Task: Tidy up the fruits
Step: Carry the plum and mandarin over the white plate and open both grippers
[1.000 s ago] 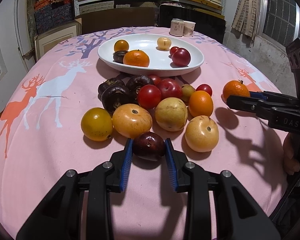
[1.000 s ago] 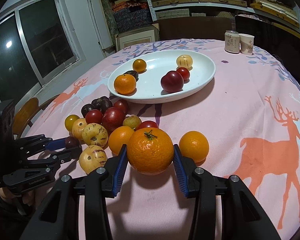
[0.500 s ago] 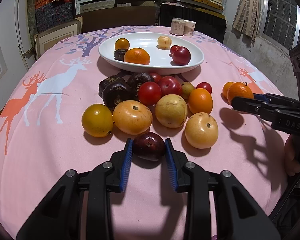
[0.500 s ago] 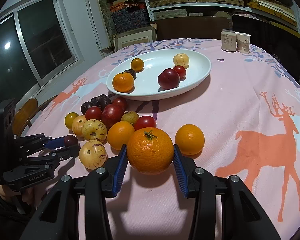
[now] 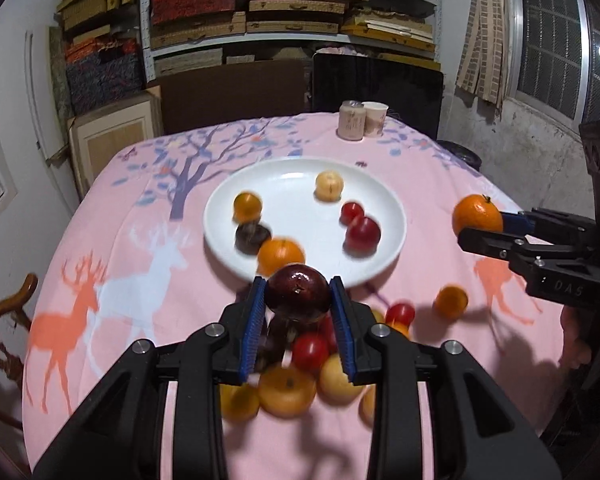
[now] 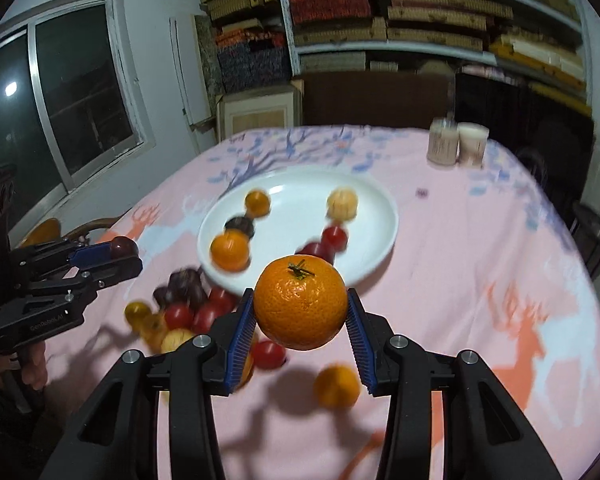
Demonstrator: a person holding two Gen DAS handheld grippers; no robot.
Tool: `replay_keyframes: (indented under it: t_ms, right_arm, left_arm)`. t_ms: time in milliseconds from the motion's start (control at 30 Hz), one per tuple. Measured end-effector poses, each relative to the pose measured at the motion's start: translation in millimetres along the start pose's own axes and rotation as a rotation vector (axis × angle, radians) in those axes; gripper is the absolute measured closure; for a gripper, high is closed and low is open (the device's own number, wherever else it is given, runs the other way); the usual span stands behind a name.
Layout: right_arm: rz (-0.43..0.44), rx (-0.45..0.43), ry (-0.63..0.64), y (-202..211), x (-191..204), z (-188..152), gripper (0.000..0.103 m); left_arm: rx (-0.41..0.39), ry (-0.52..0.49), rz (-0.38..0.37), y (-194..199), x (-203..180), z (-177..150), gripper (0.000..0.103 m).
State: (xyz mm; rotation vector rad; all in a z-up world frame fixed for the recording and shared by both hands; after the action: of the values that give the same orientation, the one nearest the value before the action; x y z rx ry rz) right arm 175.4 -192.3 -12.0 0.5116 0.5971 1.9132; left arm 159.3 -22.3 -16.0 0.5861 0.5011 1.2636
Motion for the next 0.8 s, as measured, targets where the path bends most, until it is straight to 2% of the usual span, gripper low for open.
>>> replay_keyframes:
  t_ms: [100, 200, 300, 433, 500, 567, 667, 800]
  right_arm:
    - [-0.026, -0.018, -0.005, -15, -11, 24, 0.058]
    - [-0.087, -0.018, -0.001, -47, -28, 36, 0.058]
    - [-0.112, 0.007, -0.030, -84, -49, 39, 0.058]
    - [-0.083, 0.043, -0.094, -119, -67, 41, 0.058]
    - [-0.074, 0.047, -0.081, -127, -64, 42, 0.058]
    - [-0.070, 0.052, -0.070, -132, -59, 44, 0.055]
    - [-0.076, 0.022, -0.058, -124, -55, 45, 0.047]
    - [-0.067, -0.017, -0.066, -94, -53, 42, 0.046]
  left_arm:
    - [0.030, 0.004, -0.040, -32, -10, 25, 0.071]
    - [0.067, -0.015, -0.044, -74, -20, 37, 0.071]
    - [0.139, -0.026, -0.032, -119, -26, 35, 0.071]
    - [0.198, -0.018, -0.012, -153, -22, 30, 0.071]
    - [0.201, -0.010, -0.011, -158, -19, 29, 0.070]
    - [0.185, -0.015, -0.008, -156, -19, 30, 0.054]
    - [0.147, -0.016, 0.013, -144, -18, 35, 0.038]
    - [0.092, 0.003, 0.010, -104, -11, 34, 0.036]
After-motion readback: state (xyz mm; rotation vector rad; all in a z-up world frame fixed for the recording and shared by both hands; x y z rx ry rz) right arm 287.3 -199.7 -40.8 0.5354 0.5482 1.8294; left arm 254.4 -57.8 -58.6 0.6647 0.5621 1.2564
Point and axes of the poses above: each gripper's, at about its wrist camera, not at the fingertips, and y roughly against the way its jaws point, x to its left, z to its top, the point moved 7 cm from there along -y, roughly the way its jaws point, and after that the axes turned 3 degrees about y, right-handed, at the moved point
